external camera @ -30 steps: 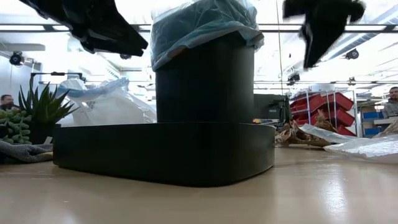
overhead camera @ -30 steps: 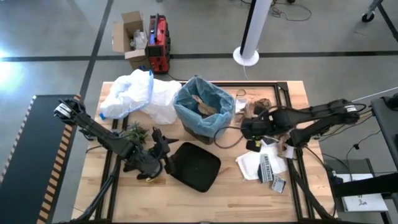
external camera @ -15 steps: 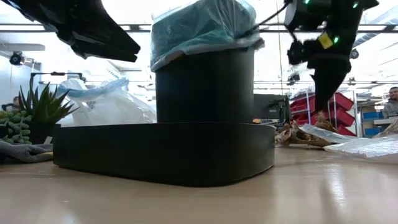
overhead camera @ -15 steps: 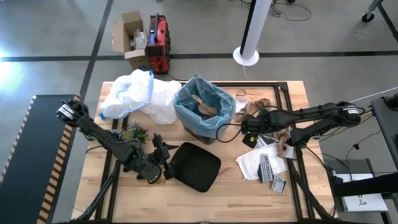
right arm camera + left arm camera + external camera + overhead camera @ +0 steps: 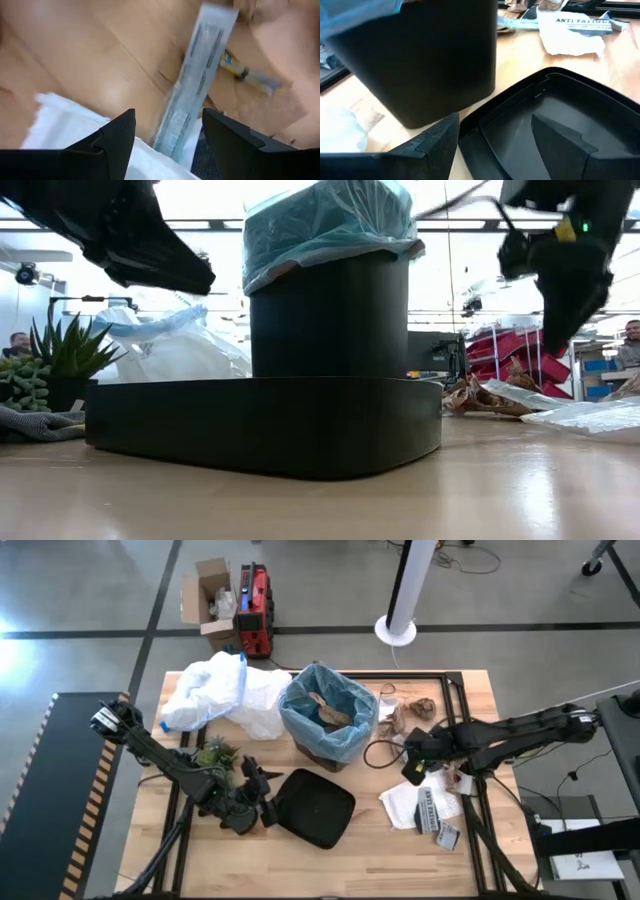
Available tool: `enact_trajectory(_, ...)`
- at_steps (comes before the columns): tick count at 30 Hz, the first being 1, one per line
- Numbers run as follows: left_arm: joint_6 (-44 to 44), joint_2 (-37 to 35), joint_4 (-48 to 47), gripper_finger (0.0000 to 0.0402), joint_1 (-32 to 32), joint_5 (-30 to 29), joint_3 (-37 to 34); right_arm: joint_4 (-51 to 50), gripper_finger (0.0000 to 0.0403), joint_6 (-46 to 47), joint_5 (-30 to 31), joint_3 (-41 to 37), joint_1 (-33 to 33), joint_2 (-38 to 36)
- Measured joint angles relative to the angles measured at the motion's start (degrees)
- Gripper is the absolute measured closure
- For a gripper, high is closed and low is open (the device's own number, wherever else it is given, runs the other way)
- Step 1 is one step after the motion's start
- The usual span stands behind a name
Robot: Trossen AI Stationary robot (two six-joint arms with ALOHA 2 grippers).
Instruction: Place trash/remove bag and relplace
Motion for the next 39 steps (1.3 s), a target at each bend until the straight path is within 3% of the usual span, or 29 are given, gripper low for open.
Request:
enact_trajectory(12,-2.74,-0.01,2.45,0.0177,0.01,-0.02,-3.20,13.76,0.0229,3.40,1.84,-10.35,0.16,12.93)
enact_trajectory(15,-2.70,-0.01,2.45,0.0176,0.01,-0.04,-3.20,17.57,0.0274,0.39,1.55,-10.29,0.96,13.64)
enact_trajectory(19,-2.64,-0.01,2.45,0.0186,0.01,-0.05,-3.24,16.88,0.0374,-3.84,0.08,-8.34,2.07,12.66)
enact_trajectory(22,-2.61,-0.01,2.47,0.0199,0.01,-0.96,-3.24,12.83,0.0391,-5.67,0.53,-5.60,2.86,10.01)
enact_trajectory(26,-2.59,-0.01,2.57,0.0216,0.01,-2.50,-3.26,4.57,0.0400,-6.66,7.17,-0.26,5.22,4.34)
enact_trajectory(31,-2.06,-0.01,2.89,0.0233,0.08,-5.71,-3.26,-1.37,0.0402,-9.65,20.55,7.57,8.57,-3.86)
enact_trajectory(35,0.16,-0.01,4.91,0.0242,0.09,-7.22,-3.26,0.57,0.0402,-16.88,30.46,13.45,9.53,-8.21)
enact_trajectory(39,3.54,-0.01,8.53,0.0246,0.08,-7.58,-3.26,9.12,0.0403,-31.45,37.32,20.04,9.49,-9.04)
